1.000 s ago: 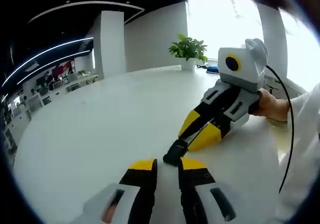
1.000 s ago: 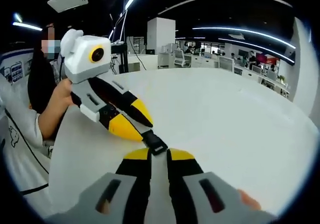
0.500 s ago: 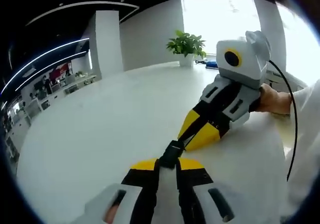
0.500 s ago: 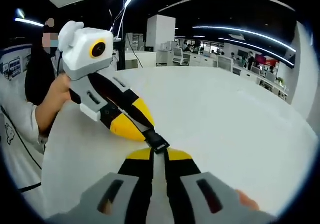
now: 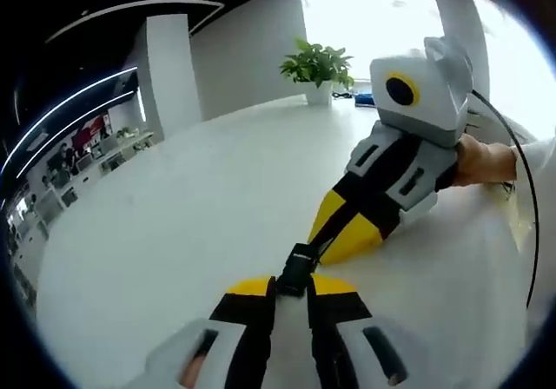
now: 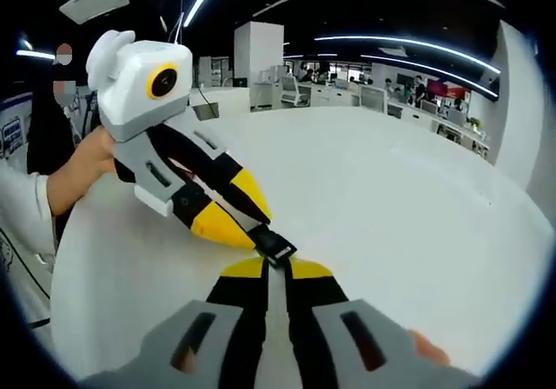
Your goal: Snap the two parts of the plastic buckle together until the buckle closes and remains connected.
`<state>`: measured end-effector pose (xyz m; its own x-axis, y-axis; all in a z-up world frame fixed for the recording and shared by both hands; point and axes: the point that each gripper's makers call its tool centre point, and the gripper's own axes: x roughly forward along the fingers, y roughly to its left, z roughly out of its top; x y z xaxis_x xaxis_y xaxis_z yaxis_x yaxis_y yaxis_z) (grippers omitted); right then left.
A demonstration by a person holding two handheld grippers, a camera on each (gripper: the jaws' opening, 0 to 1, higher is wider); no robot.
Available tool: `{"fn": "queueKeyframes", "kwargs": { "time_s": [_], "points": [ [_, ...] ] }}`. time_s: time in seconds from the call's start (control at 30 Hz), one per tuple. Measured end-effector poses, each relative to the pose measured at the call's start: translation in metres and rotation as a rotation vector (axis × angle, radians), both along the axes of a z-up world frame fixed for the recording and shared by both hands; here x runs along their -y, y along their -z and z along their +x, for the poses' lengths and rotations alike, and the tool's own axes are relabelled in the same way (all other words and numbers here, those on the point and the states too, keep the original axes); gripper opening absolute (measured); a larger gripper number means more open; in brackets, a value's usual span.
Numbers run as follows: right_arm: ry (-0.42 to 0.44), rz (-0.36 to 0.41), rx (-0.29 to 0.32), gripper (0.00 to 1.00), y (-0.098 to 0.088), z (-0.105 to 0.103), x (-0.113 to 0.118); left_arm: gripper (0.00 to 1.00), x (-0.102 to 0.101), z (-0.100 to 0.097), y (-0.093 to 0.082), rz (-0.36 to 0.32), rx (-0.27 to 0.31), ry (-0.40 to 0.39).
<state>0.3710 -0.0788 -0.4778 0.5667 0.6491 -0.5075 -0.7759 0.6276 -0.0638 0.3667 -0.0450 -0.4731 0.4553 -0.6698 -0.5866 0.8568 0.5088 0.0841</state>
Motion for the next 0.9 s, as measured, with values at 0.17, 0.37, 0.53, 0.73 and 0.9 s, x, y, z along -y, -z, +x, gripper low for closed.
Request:
{"fn": "queueKeyframes", "kwargs": {
  "time_s": [0.17,0.37,0.53,0.73,0.9],
  "points": [
    [0.014,-0.015,0.007,0.06,0.0,0.007,-0.002,0.14,0.006,0.014,0.004,0.047,0.043,0.023],
    [0.014,-0.013,-0.003,0.06,0.0,0.007,-0.005,0.15,0.008,0.022,0.007,0.037,0.035,0.032],
    [0.023,-0.022,0.007,0.07,-0.003,0.015,-0.001,0.15,0.003,0.024,0.008,0.052,0.045,0.028],
    [0.023,-0.021,-0.003,0.07,0.0,0.013,-0.001,0.15,-0.001,0.029,0.008,0.052,0.045,0.016],
    [0.023,-0.013,-0.004,0.07,0.001,0.013,-0.001,0.15,-0.001,0.029,0.008,0.049,0.043,0.013]
  ]
}}
